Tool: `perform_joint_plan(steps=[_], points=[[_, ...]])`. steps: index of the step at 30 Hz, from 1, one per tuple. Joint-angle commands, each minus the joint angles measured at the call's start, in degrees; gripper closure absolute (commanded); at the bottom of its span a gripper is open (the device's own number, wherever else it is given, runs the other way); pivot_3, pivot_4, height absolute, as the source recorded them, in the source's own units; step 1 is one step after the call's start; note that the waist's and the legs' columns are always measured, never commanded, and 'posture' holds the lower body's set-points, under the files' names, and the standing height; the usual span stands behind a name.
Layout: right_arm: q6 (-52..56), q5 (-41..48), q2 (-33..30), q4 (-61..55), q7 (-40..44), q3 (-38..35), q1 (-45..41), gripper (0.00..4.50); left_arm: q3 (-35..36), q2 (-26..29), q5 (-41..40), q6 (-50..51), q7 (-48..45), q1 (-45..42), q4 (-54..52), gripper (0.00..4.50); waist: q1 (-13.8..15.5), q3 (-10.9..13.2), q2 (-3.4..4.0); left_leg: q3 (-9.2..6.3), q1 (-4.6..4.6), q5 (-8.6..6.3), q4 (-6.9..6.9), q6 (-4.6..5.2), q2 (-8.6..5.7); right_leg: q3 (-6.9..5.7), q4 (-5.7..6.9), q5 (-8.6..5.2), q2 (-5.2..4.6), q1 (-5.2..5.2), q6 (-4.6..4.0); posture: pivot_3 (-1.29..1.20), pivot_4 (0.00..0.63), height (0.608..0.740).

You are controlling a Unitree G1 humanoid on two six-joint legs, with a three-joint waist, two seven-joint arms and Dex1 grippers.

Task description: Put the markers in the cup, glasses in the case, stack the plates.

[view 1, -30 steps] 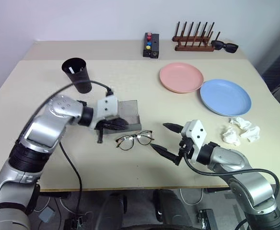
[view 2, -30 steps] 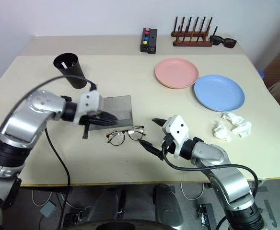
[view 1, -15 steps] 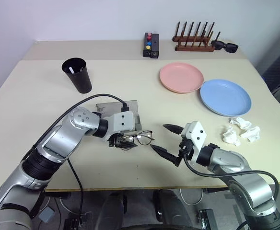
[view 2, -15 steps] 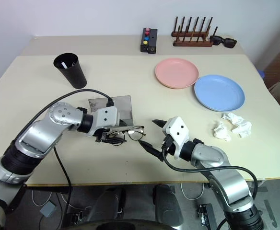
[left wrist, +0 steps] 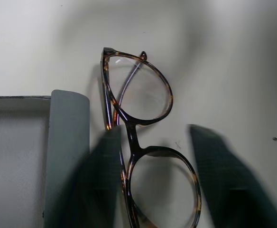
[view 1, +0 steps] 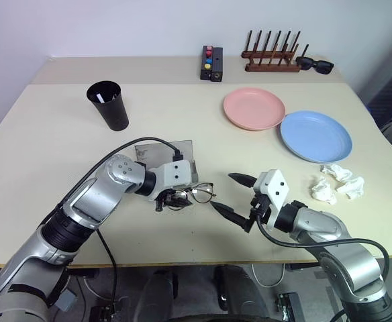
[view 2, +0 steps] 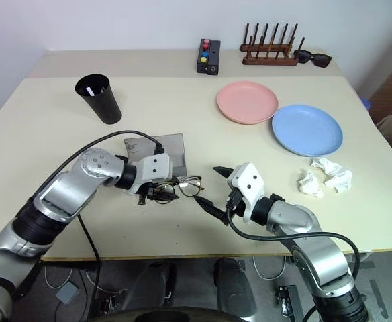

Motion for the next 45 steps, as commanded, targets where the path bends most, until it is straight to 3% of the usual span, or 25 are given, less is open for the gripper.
perform_joint_plan(steps=[1, 11, 17, 23, 27, 33, 45], points=[[-0.7, 0.1, 0.5, -0.9, -0.3, 0.1, 0.0, 0.0, 0.4, -0.7, 0.3, 0.4, 0.7, -0.7, 0.3, 4.37, 0.0, 0.0, 0.0, 0.0, 0.0, 0.0, 0.0, 0.0, 0.0, 0.0, 0.0, 0.0, 0.0, 0.0, 0.0, 0.0, 0.15, 0.735], [-0.8, 0.1, 0.7, -1.1, -0.7, 0.3, 0.3, 0.0, 2.1, 0.5, -0.8, 0.3, -0.2, -0.3, 0.3, 4.44, 0.0, 0.0, 0.04, 0.0, 0.06, 0.0, 0.01, 0.0, 0.0, 0.0, -0.01, 0.0, -0.01, 0.06, 0.0, 0.0, 0.15, 0.735], [-1.0, 0.1, 0.4, -0.8, -0.7, -0.3, 0.3, 0.0, 11.2, 1.2, -8.4, 2.0, -2.1, -2.8, 0.5, 4.44, 0.0, 0.0, 0.04, -0.01, 0.04, 0.0, 0.01, 0.0, 0.01, 0.0, 0.0, -0.01, -0.01, 0.04, 0.0, 0.0, 0.15, 0.735], [-1.1, 0.1, 0.1, -0.5, -0.4, -0.3, 0.2, 0.0, 16.1, 2.8, -8.2, -1.4, -1.0, -9.2, 8.3, 4.44, 0.0, 0.0, 0.04, -0.01, 0.03, 0.0, 0.01, 0.0, -0.02, -0.02, -0.01, -0.01, 0.0, 0.03, 0.0, 0.0, 0.15, 0.735], [-1.1, 0.1, 0.1, -0.3, 0.3, 0.4, -0.9, 0.0, 12.4, 5.9, -1.2, -12.4, -2.5, -11.3, 17.1, 4.44, -0.2, 0.0, 0.04, 0.03, 0.03, 0.0, 0.0, 0.0, -0.04, 0.0, -0.03, -0.01, -0.02, 0.02, 0.03, 0.0, 0.15, 0.735], [-1.0, 0.0, 0.3, -0.1, 0.4, 0.8, -1.6, 0.0, 8.0, 5.5, 4.0, -22.3, -6.4, -12.3, 25.2, 4.44, 0.1, 0.0, 0.04, 0.04, -0.02, 0.0, -0.01, 0.0, -0.03, -0.01, -0.02, -0.01, -0.01, 0.0, 0.02, 0.0, 0.15, 0.735], [-1.0, -0.1, 0.5, -0.8, -0.4, 0.8, -0.4, 0.0, 6.7, 0.4, 5.2, -23.5, -9.3, -11.2, 26.1, 4.44, 0.0, 0.0, 0.04, 0.03, -0.03, 0.0, 0.0, 0.0, -0.04, -0.01, 0.01, -0.01, 0.0, -0.02, 0.02, 0.0, 0.15, 0.735]])
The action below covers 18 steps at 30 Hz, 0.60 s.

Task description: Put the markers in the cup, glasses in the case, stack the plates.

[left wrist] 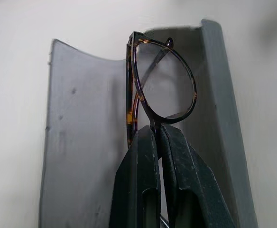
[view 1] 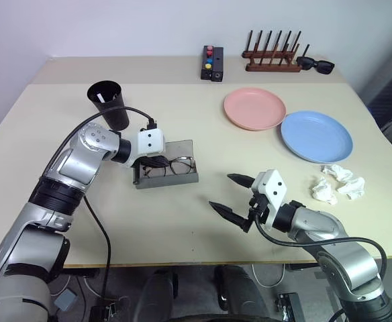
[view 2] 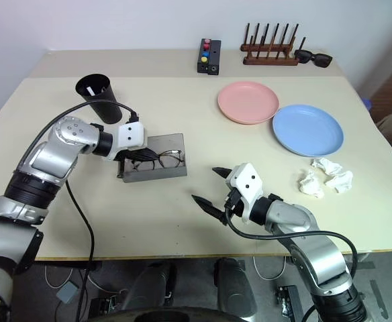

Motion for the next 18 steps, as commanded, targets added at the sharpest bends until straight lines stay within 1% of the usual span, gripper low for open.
perform_joint_plan(steps=[1, 10, 13, 14, 16, 18], points=[[-1.0, -0.1, 0.5, -1.7, -0.3, 0.0, 0.0, 0.0, 0.3, -0.2, -0.5, 1.3, -1.5, -0.1, -2.9, 4.44, 0.0, 0.0, 0.0, 0.0, 0.0, 0.0, 0.0, 0.0, 0.0, 0.0, 0.0, 0.0, 0.0, 0.0, 0.0, 0.0, 0.15, 0.735], [-1.2, -0.2, 0.5, -0.9, 0.0, 0.2, -0.5, 0.0, 1.0, 1.6, 0.3, 2.5, -2.6, 2.2, -4.9, 4.44, 0.0, 0.0, 0.0, -0.01, 0.01, 0.0, 0.0, 0.0, 0.01, 0.0, 0.0, 0.0, 0.0, 0.01, 0.0, 0.0, 0.15, 0.735], [-1.2, -0.2, 0.5, -0.5, 0.4, 0.3, -1.0, 0.0, 1.7, 1.5, 0.3, 3.1, -1.2, 2.1, -5.2, 3.52, 0.0, 0.0, 0.0, -0.01, 0.01, 0.0, 0.0, 0.0, 0.01, 0.0, 0.0, 0.0, 0.0, 0.0, 0.0, 0.0, 0.15, 0.735], [-1.2, -0.2, 0.5, -0.4, 0.5, 0.3, -1.1, 0.0, 1.9, 1.4, 0.3, 3.0, -0.9, 2.0, -5.0, 3.09, 0.0, 0.0, 0.0, -0.02, 0.01, 0.0, 0.0, 0.0, 0.01, 0.0, 0.0, 0.0, 0.0, 0.0, 0.0, 0.0, 0.15, 0.735], [-1.1, -0.2, 0.4, -0.3, 0.7, 0.3, -1.2, 0.0, 2.9, 1.2, -0.4, 3.1, -0.1, 1.6, -4.8, 2.08, 0.0, 0.0, 0.0, -0.02, 0.01, 0.0, 0.0, 0.0, 0.01, 0.0, 0.0, 0.0, -0.01, 0.01, 0.0, 0.0, 0.15, 0.735], [-1.1, -0.2, 0.4, -0.3, 0.8, 0.2, -1.4, 0.0, 4.3, 0.6, -1.8, 4.8, 0.5, 0.8, -4.8, 2.08, 0.0, 0.0, 0.0, -0.02, 0.0, 0.0, 0.0, 0.0, 0.01, 0.0, -0.01, 0.0, -0.01, 0.01, 0.0, 0.0, 0.15, 0.735]])
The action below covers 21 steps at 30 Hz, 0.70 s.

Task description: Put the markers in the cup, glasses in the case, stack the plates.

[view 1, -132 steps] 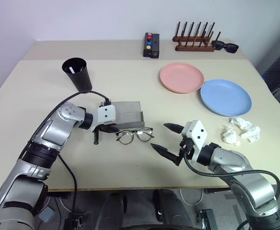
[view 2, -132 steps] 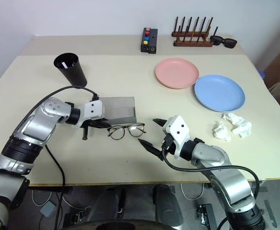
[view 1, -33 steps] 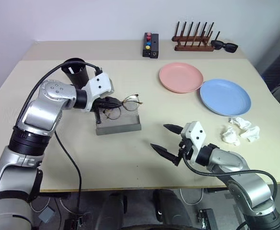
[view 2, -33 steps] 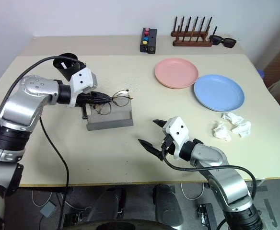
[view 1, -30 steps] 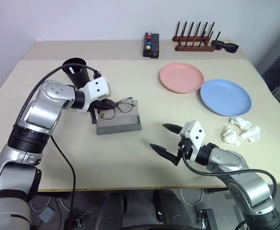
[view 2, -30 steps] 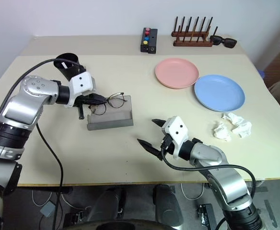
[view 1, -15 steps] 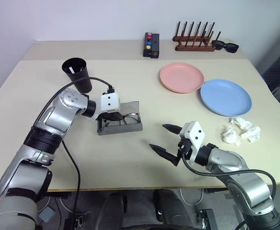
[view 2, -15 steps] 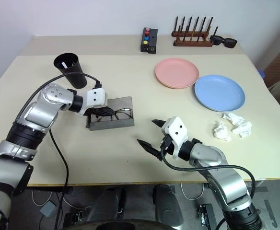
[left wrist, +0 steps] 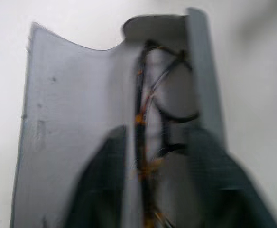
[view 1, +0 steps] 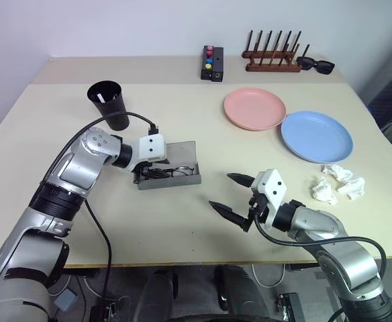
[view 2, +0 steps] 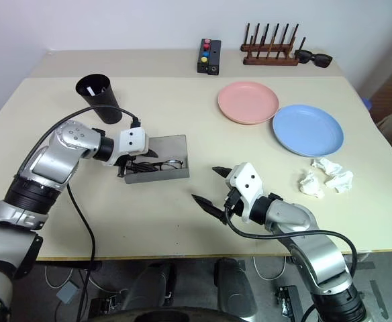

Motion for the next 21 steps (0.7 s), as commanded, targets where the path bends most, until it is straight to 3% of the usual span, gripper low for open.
perform_joint_plan(steps=[1, 6, 9, 12, 21], points=[[-1.0, 0.3, 0.3, -0.5, 0.6, 0.1, -0.9, 0.0, 4.1, -0.6, -2.9, 2.2, 1.0, -2.0, -1.2, 2.08, 0.0, 0.0, 0.0, 0.0, 0.0, 0.0, 0.0, 0.0, 0.0, 0.0, 0.0, 0.0, 0.0, 0.0, 0.0, 0.0, 0.15, 0.735], [-1.0, 0.2, 0.1, 0.0, 1.1, 0.0, -1.4, 0.0, 9.9, -2.2, -9.2, 8.2, 1.7, -5.7, -1.0, 2.08, 0.1, 0.0, -0.01, -0.01, -0.01, 0.0, 0.01, 0.0, 0.0, -0.02, 0.01, 0.0, 0.0, 0.0, 0.0, 0.0, 0.15, 0.735], [-1.2, 0.1, 0.2, 0.3, 1.4, 0.1, -1.7, 0.0, 13.1, -3.3, -10.5, 8.7, 5.2, -8.0, 2.0, 2.94, 0.0, 0.0, -0.01, -0.01, 0.0, 0.0, 0.02, 0.0, -0.01, -0.03, 0.01, 0.0, 0.0, 0.0, 0.01, 0.0, 0.15, 0.735], [-1.1, 0.1, 0.2, 0.2, 1.5, 0.2, -2.1, 0.0, 11.7, -2.7, -5.9, 3.8, 9.2, -8.7, 6.7, 4.48, -0.2, 0.0, -0.01, 0.01, 0.04, 0.0, 0.01, 0.0, -0.01, -0.01, 0.02, 0.0, 0.0, 0.01, 0.01, 0.0, 0.15, 0.735], [-0.4, 0.5, -0.2, -1.3, 1.7, -0.2, -3.5, 0.0, 4.9, -5.5, 5.7, -5.5, 18.7, -8.7, 19.7, 4.48, 0.3, 0.0, -0.02, -0.01, -0.02, 0.0, 0.01, 0.0, -0.06, -0.02, 0.01, 0.01, -0.03, 0.0, 0.02, 0.0, 0.15, 0.735]])
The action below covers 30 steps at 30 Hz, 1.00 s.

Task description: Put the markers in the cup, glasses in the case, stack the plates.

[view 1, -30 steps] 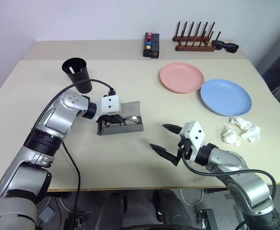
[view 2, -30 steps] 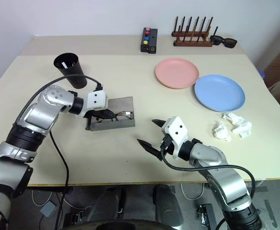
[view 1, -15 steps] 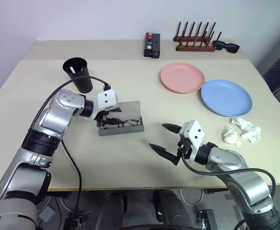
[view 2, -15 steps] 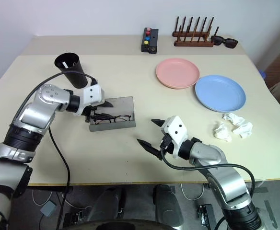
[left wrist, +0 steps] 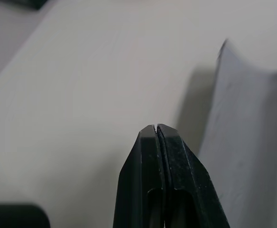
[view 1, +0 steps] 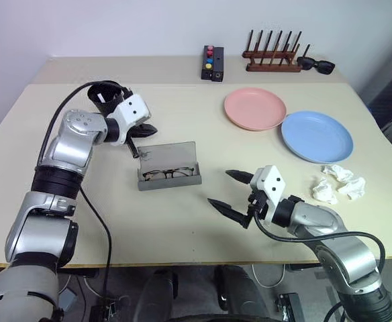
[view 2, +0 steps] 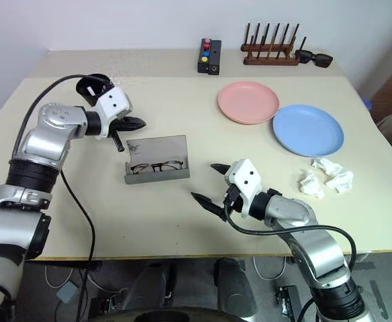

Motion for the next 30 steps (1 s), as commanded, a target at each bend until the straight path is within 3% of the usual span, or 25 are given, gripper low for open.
perform_joint_plan(steps=[1, 11, 17, 24, 30], points=[[-0.4, 0.5, 0.0, -2.3, 0.1, -0.2, -0.6, 0.0, -1.7, -0.8, 3.1, -2.6, 1.6, -0.1, 0.8, 4.48, 0.0, 0.0, 0.0, 0.0, -0.02, 0.0, 0.01, 0.0, 0.0, 0.0, 0.0, 0.0, 0.0, -0.01, 0.0, 0.0, 0.15, 0.735], [-0.4, 0.5, -0.2, -3.2, -0.2, -0.4, 1.1, 0.0, 2.4, 1.7, -7.5, 4.7, -12.0, 7.0, -12.9, 4.48, -0.3, 0.0, 0.0, -0.01, 0.0, -0.01, -0.01, 0.01, 0.04, 0.0, 0.04, 0.0, 0.01, -0.03, -0.01, 0.0, 0.15, 0.735], [-0.7, 0.4, -0.1, -2.5, 0.1, -0.2, 0.9, 0.0, 6.3, 2.2, -12.4, 10.5, -11.3, 8.7, -17.9, 4.48, -0.2, 0.0, 0.0, -0.01, 0.03, -0.01, -0.01, 0.01, 0.05, 0.01, 0.04, 0.0, 0.0, -0.01, -0.01, 0.0, 0.15, 0.735], [-0.7, 0.6, -0.3, -2.4, 0.4, -0.3, 0.7, 0.0, 5.2, 2.2, -9.3, 11.6, -5.5, 8.7, -15.1, 4.48, -0.3, 0.0, 0.0, -0.02, 0.04, -0.01, 0.0, 0.01, 0.04, 0.01, 0.04, 0.0, 0.01, 0.0, -0.01, 0.0, 0.15, 0.735], [-0.7, 0.5, -0.1, -2.3, 0.3, -0.2, 0.7, 0.0, -0.3, 3.7, -5.3, 6.1, -9.2, 9.8, -13.0, 4.48, -0.3, 0.0, 0.0, 0.0, 0.04, -0.01, -0.01, 0.01, 0.03, 0.01, 0.03, 0.0, 0.02, -0.01, -0.01, 0.0, 0.15, 0.735]])
